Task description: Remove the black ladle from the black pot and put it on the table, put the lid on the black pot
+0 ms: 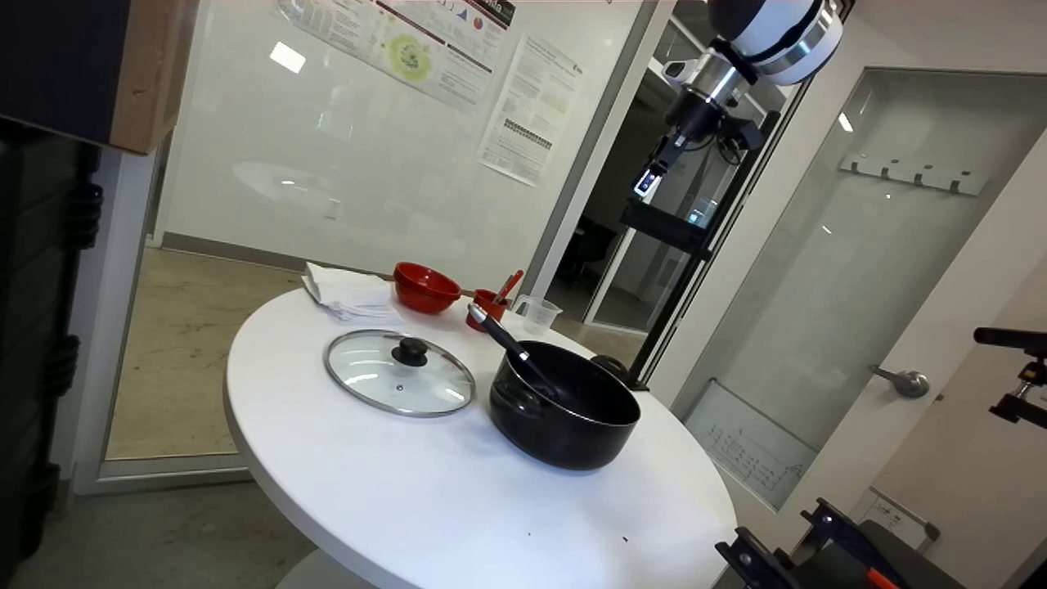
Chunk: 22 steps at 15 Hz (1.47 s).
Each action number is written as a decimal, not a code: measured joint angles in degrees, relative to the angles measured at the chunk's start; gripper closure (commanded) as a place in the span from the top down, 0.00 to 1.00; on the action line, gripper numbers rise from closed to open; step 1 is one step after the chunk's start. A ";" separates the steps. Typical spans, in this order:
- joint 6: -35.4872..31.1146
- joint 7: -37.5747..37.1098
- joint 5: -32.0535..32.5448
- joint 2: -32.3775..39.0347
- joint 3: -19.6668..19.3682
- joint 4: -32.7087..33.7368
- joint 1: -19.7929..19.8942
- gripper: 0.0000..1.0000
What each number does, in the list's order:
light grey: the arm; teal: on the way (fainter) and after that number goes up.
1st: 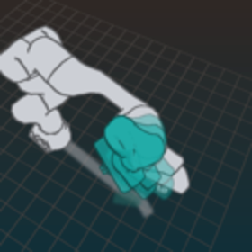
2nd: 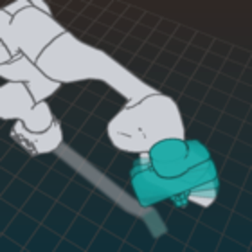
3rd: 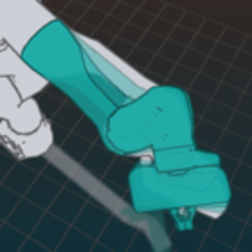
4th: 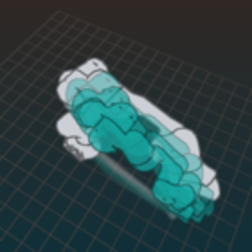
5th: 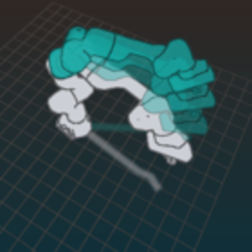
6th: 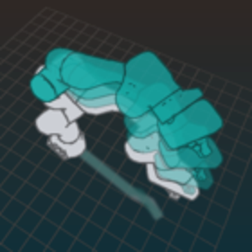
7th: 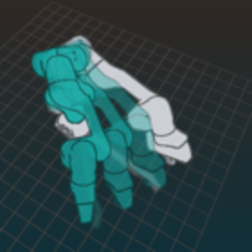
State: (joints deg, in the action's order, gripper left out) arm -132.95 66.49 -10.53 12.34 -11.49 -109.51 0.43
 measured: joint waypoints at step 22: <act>-6.97 0.38 8.47 16.22 15.08 0.29 4.31 1.00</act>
State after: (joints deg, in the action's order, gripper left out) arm -139.92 66.86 -2.06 28.55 3.59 -109.22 4.74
